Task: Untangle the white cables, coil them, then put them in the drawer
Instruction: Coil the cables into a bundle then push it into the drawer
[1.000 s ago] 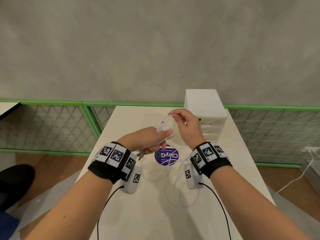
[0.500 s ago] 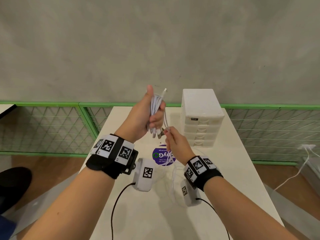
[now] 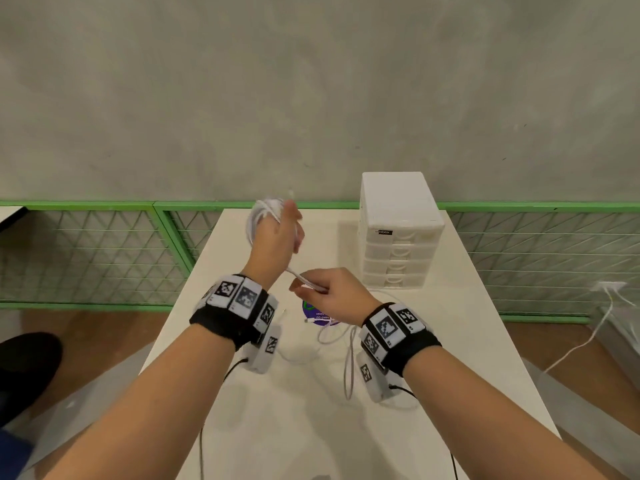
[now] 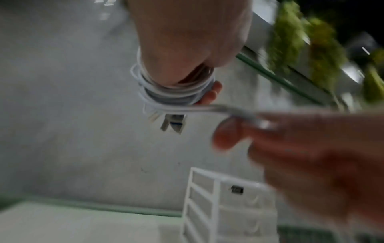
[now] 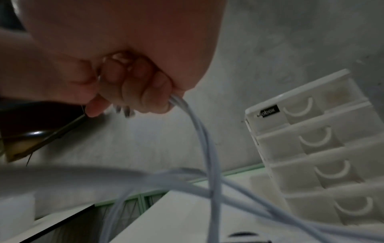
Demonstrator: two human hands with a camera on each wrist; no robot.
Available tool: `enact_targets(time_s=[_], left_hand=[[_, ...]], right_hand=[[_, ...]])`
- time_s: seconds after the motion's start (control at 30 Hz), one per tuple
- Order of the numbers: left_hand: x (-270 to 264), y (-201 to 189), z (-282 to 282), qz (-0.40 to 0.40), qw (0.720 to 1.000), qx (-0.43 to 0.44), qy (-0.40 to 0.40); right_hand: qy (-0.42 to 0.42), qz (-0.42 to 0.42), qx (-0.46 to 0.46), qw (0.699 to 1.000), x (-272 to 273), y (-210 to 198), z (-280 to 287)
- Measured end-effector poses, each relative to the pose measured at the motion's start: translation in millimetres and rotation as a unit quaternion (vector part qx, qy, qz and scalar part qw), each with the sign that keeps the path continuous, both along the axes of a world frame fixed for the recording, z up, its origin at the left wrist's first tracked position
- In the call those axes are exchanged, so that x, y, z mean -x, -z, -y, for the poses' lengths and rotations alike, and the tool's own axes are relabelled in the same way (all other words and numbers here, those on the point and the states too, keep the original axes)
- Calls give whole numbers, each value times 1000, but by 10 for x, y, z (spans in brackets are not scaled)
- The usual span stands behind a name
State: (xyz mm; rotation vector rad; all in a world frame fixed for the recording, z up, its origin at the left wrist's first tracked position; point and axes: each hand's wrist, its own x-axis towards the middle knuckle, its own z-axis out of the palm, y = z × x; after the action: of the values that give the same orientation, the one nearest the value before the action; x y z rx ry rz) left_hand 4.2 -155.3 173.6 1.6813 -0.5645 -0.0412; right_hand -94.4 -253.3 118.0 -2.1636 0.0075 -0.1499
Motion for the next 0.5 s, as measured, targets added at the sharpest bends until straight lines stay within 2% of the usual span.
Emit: enact_targets(time_s=[0.03,0.1,0.2,0.27,0.37,0.43,0.5], left_hand=[[3,80,-26,40,996,-79,13],[20,175,-68,58,980,-183,53],[93,186,-93,11,955,-271,119],[162,150,-97,-79,943,-272,172],[255,71,-117,-212,908,-243,268],[279,17,-138,-229,889,-244,311],[265,-21,-180,-224,884,-236,335]], right_hand=[[2,14,2,1000,-5,-60,15],[13,32,-8,999,-8,-173,56],[50,51,-78,994,-17,-252,152],[72,66,-85,992,-27,-259,220],[73,83,-71,991,-46,-263,308],[65,101,-67,991,-49,-264,370],[51,113,-61,990,-32,-249,417]])
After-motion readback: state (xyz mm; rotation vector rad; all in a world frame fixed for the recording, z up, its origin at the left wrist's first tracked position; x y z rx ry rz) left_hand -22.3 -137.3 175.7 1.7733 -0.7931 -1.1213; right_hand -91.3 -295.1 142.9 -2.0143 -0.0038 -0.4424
